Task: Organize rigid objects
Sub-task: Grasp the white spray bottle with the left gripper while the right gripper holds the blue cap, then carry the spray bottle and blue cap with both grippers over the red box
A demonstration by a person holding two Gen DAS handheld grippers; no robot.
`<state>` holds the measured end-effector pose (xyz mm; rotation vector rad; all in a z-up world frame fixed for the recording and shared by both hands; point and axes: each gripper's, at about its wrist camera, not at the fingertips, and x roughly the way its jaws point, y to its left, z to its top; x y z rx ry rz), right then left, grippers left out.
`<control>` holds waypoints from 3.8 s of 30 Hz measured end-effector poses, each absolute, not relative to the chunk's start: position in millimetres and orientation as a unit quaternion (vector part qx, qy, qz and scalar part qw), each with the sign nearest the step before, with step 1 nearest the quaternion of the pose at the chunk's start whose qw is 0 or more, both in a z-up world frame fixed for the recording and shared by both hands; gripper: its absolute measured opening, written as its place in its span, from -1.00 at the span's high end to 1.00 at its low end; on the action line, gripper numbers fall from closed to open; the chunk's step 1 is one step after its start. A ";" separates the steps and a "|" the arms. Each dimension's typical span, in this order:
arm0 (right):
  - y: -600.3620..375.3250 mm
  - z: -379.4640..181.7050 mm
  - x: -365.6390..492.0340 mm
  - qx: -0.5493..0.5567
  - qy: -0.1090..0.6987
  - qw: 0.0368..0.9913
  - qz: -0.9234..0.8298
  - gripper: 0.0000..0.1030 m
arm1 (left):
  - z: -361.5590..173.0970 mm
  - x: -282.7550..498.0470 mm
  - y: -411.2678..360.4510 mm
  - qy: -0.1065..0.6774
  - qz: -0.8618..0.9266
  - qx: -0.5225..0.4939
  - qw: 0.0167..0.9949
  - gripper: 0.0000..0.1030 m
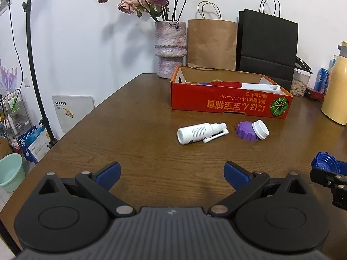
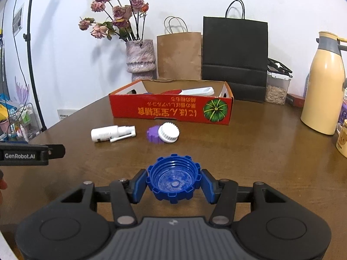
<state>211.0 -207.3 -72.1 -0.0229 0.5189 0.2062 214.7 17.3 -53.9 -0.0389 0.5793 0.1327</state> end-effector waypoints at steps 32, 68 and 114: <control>-228.9 -58.5 316.0 -0.025 0.235 0.963 0.134 -0.01 | -57.5 323.3 -37.0 0.314 0.145 -0.038 0.937 -1.00; -249.6 -85.0 397.4 -0.021 0.252 0.954 0.159 -0.01 | -100.9 399.2 -54.5 0.355 0.256 -0.042 0.898 -1.00; -230.8 -51.1 370.6 0.001 0.181 0.975 0.127 -0.01 | -40.8 370.5 -50.3 0.258 0.144 -0.042 0.954 -0.93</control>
